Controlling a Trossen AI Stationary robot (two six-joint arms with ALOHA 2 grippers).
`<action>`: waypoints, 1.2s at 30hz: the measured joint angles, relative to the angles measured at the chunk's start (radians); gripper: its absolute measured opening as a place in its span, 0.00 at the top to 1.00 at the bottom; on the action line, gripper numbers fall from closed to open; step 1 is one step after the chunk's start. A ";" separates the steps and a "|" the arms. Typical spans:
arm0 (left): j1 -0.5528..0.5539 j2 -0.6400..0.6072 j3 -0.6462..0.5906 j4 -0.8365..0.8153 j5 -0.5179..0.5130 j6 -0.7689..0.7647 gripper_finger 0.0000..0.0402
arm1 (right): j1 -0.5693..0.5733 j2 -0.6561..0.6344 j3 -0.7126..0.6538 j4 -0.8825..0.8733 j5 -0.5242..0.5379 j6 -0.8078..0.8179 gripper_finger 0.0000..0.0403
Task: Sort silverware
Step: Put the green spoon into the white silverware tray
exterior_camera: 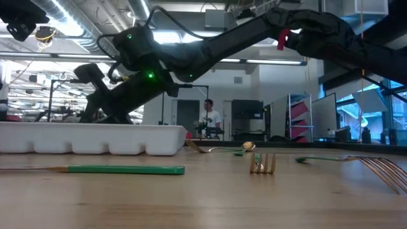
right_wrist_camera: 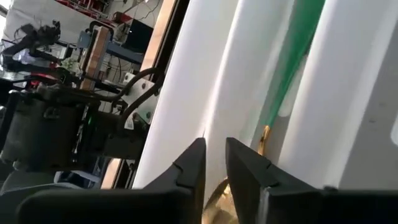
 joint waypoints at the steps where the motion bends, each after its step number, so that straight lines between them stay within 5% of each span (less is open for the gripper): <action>1: 0.000 0.000 0.000 0.000 0.000 0.001 0.86 | 0.000 0.000 0.000 0.000 -0.001 0.000 0.82; 13: 0.000 0.000 0.000 -0.050 0.000 0.002 0.86 | -0.013 -0.035 -0.002 -0.004 -0.110 -0.010 0.79; 36: 0.000 0.000 0.000 -0.028 0.000 -0.048 0.86 | -0.159 -0.419 0.000 -0.017 -0.854 -0.657 0.79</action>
